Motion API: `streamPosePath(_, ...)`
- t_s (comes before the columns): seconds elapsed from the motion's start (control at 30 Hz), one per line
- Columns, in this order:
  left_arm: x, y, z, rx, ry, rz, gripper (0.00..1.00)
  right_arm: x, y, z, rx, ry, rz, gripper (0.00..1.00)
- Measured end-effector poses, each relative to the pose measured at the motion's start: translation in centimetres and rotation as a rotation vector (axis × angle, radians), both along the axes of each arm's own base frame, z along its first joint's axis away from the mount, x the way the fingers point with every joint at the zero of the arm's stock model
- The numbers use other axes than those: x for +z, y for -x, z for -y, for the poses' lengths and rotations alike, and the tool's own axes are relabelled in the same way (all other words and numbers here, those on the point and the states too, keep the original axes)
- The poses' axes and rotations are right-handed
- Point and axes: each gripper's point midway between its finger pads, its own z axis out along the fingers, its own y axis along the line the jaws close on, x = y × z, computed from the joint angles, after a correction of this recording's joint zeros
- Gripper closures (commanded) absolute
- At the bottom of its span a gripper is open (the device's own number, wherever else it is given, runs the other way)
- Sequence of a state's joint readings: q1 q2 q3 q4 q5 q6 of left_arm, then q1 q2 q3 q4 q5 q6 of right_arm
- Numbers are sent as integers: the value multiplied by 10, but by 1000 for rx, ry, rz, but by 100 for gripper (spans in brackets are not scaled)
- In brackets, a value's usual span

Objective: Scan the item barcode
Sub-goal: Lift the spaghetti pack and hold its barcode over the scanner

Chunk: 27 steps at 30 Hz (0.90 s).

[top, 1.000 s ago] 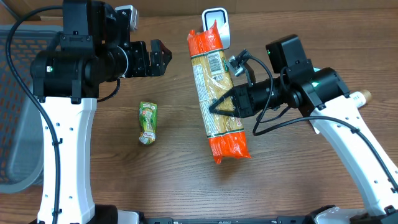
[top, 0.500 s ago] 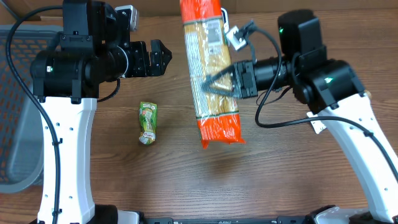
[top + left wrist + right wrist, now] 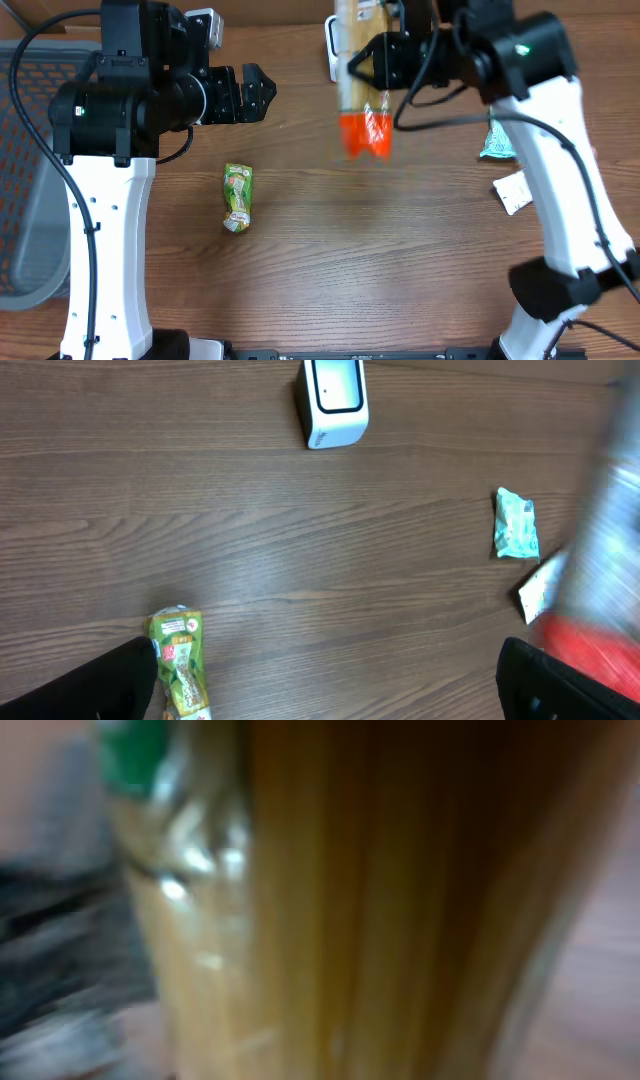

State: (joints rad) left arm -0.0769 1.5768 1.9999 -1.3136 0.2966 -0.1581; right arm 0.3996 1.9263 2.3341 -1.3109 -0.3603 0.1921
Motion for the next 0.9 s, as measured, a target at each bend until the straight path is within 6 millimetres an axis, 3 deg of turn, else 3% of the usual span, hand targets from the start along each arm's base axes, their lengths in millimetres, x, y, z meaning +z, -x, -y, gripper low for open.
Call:
streamPosePath(0.1,0,0,0,0,0,0,0,-40,-36,27,-132,261,56,96)
streamPosePath(0.27,0,0,0,0,0,0,0,-90,-81,55,-271,612,141,96)
streamPosePath(0.53,0,0,0,0,0,0,0,-169,-134,74,-176,1074,230,96)
streamPosePath(0.67,0,0,0,0,0,0,0,-179,-164,70,-208,1150,333,96)
streamPosePath(0.9,0,0,0,0,0,0,0,-184,-185,65,-258,1205,420,96)
